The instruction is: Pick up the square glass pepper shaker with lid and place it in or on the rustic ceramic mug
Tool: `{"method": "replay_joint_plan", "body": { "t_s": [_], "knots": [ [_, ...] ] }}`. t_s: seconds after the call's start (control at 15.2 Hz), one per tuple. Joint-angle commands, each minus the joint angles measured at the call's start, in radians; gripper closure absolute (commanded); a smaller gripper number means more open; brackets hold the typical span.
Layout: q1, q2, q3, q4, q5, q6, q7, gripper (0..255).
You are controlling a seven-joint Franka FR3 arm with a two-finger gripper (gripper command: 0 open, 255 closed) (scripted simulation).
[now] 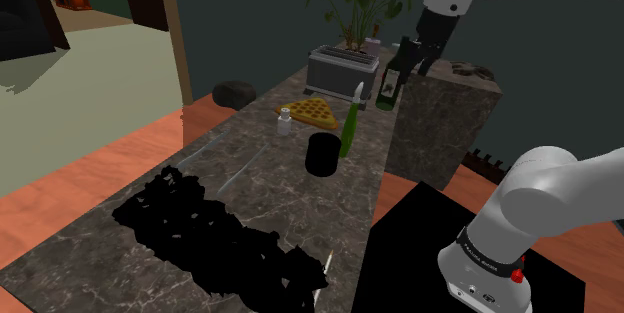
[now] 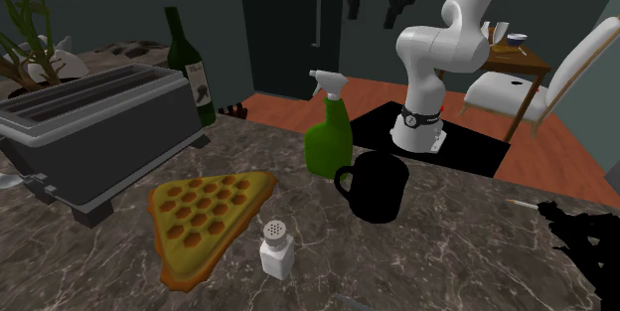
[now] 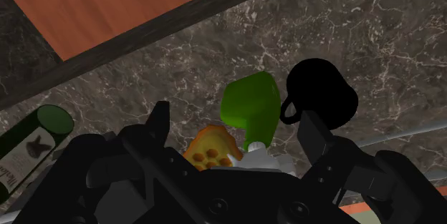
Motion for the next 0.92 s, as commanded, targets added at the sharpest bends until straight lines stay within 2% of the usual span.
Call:
{"method": "replay_joint_plan", "body": {
  "t_s": [0.0,0.4,0.86],
  "knots": [
    [0.0,0.0,0.0,0.0,0.0,0.0,0.0,0],
    [0.006,0.192,0.066,0.03,0.007,0.163,0.087,0],
    [0.002,0.446,0.138,0.131,-0.024,0.313,0.197,0]
  ]
}}
